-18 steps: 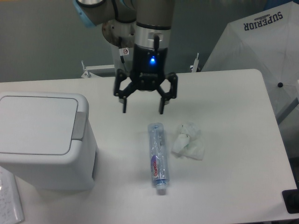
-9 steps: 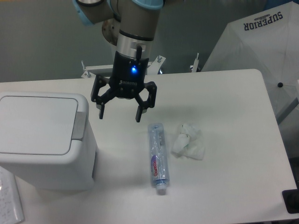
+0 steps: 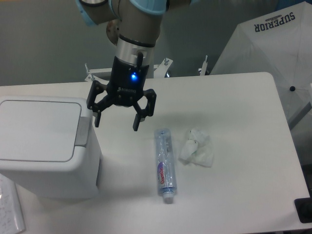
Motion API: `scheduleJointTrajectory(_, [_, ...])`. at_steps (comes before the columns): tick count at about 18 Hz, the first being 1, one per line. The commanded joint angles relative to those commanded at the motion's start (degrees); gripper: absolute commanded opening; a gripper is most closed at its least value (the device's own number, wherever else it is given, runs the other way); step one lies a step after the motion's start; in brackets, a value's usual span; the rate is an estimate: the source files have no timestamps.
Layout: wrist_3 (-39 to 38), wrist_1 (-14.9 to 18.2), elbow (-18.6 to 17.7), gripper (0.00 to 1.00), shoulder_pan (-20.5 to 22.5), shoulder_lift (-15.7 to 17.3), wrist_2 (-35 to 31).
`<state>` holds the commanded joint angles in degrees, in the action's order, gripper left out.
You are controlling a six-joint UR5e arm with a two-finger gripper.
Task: Open the trash can
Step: 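Move the open gripper toward the white trash can's lid edge, then lower the gripper finger onto the lid edge and press it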
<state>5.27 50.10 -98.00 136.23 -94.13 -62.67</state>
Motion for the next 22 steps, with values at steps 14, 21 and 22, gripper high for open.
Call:
scheduleJointTrajectory(14, [0.0, 0.0, 0.6, 1.00, -1.4, -1.5, -0.2])
scheduleJointTrajectory(21, [0.1, 0.0, 0.6, 1.00, -1.5, -1.5, -0.2])
scheduleJointTrajectory(22, [0.1, 0.0, 0.7, 1.00, -1.4, -1.5, -0.2])
